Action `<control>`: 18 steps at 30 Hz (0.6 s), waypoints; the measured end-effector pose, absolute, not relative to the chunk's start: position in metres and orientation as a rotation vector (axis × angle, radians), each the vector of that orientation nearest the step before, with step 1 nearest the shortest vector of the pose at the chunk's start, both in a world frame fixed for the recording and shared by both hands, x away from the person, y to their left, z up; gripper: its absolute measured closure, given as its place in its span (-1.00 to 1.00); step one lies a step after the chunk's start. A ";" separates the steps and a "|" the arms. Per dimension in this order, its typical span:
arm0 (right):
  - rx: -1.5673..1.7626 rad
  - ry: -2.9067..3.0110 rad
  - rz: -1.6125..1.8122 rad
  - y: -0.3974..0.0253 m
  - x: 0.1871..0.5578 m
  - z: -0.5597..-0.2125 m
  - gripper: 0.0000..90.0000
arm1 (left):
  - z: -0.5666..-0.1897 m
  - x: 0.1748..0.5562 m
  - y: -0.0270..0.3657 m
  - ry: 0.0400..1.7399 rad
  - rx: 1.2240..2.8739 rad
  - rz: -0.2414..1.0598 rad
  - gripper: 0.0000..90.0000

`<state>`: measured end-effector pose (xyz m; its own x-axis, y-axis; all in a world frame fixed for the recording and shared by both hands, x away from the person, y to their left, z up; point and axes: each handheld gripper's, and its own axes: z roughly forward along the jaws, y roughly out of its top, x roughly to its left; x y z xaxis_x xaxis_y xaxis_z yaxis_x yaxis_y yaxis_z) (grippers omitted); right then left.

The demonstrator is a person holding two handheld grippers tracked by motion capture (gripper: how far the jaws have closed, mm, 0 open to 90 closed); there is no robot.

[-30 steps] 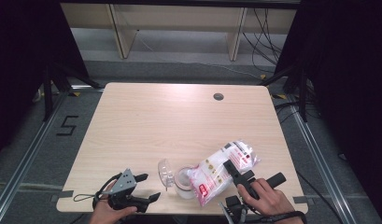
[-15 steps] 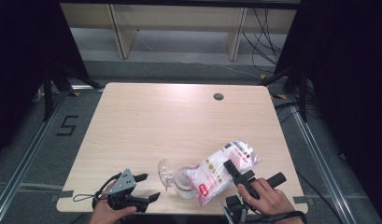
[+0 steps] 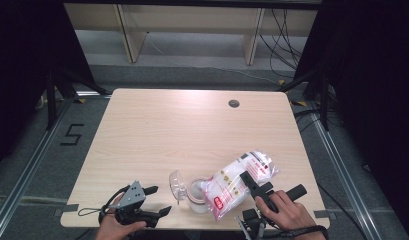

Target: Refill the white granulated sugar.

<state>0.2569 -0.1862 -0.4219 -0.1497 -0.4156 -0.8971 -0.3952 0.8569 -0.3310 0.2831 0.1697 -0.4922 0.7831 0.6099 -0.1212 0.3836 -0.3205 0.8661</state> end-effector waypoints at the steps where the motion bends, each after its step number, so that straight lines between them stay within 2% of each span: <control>1: -0.614 1.764 -0.015 -0.187 0.257 -0.422 0.54 | -0.492 0.283 0.170 0.746 1.953 0.281 -0.56; 18: -0.606 1.753 -0.015 -0.187 0.256 -0.422 0.54 | -0.492 0.283 0.169 0.750 1.946 0.281 -0.56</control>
